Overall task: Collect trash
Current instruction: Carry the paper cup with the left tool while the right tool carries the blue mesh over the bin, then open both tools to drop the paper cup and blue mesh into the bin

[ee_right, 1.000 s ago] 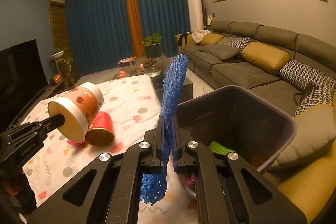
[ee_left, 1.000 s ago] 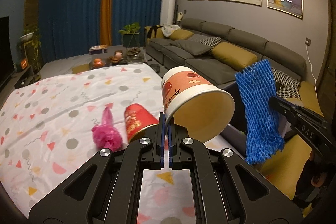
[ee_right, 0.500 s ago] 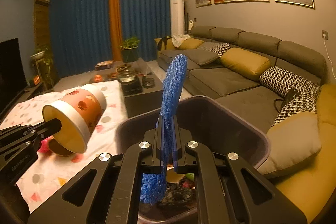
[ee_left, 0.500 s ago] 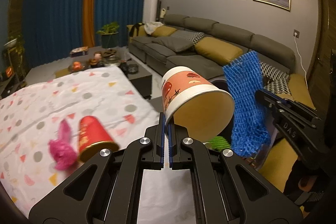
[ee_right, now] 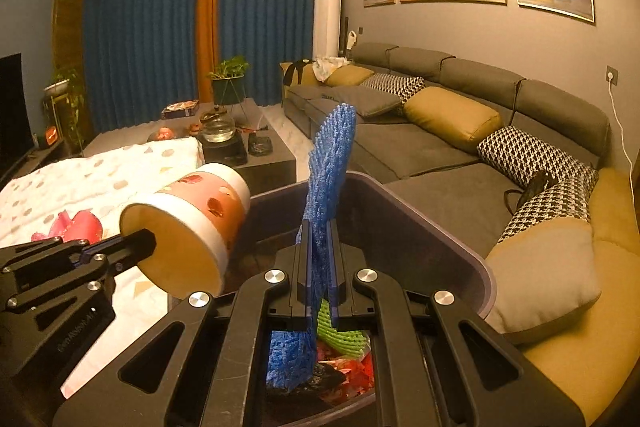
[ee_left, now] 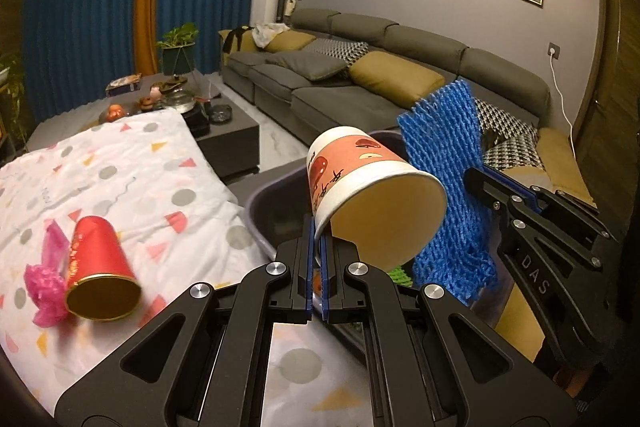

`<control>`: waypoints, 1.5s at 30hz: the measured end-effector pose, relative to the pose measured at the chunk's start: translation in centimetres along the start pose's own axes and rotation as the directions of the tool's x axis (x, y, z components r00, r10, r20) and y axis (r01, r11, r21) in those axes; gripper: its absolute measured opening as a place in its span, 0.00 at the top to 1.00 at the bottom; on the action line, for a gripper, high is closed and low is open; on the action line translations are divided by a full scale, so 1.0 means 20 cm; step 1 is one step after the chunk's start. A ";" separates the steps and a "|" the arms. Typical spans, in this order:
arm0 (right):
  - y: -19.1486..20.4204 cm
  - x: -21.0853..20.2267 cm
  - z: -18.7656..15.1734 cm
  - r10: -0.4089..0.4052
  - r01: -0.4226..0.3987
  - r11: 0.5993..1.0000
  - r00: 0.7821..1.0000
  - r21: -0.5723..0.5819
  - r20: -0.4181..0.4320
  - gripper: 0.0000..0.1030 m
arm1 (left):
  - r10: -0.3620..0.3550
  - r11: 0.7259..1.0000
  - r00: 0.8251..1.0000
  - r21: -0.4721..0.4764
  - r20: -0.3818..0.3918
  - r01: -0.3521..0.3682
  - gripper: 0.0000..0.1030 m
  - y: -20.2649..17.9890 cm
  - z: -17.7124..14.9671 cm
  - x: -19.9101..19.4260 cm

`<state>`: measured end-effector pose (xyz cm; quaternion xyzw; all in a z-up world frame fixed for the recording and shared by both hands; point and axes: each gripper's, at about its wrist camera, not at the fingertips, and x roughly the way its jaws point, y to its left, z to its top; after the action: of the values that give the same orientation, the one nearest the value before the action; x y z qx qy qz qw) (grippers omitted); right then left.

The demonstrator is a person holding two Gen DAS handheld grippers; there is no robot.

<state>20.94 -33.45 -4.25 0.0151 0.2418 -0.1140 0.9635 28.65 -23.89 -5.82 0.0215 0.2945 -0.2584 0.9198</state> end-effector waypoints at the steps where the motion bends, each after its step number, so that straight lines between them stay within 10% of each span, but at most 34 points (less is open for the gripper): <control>1: 0.00 0.00 0.00 0.000 0.000 1.000 1.000 0.001 -0.002 0.93 | 0.001 1.000 1.000 0.001 -0.002 -0.001 0.98 -0.01 0.00 0.01; 28: -0.07 0.13 0.02 0.017 -0.015 0.999 0.999 0.033 -0.034 0.93 | 0.003 1.000 1.000 -0.011 -0.030 -0.004 0.97 -0.08 -0.04 0.08; 33: -0.09 0.14 0.01 0.023 -0.022 0.999 0.999 0.047 -0.039 0.82 | 0.019 1.000 1.000 -0.019 -0.020 -0.020 0.54 -0.06 -0.05 0.06; 35: -0.10 0.14 0.01 0.027 -0.025 0.998 0.999 0.063 -0.034 0.63 | 0.027 0.999 1.000 -0.031 -0.013 -0.027 0.49 -0.04 -0.05 0.04; 45: -0.08 0.08 0.01 0.049 -0.049 0.995 0.999 0.089 -0.005 0.48 | 0.090 0.993 0.994 -0.080 0.065 -0.084 0.17 0.09 -0.06 -0.15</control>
<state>22.13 -35.29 -4.80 0.0642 0.2397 -0.1008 0.9635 26.74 -20.72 -5.30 -0.0101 0.2712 -0.2071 0.9399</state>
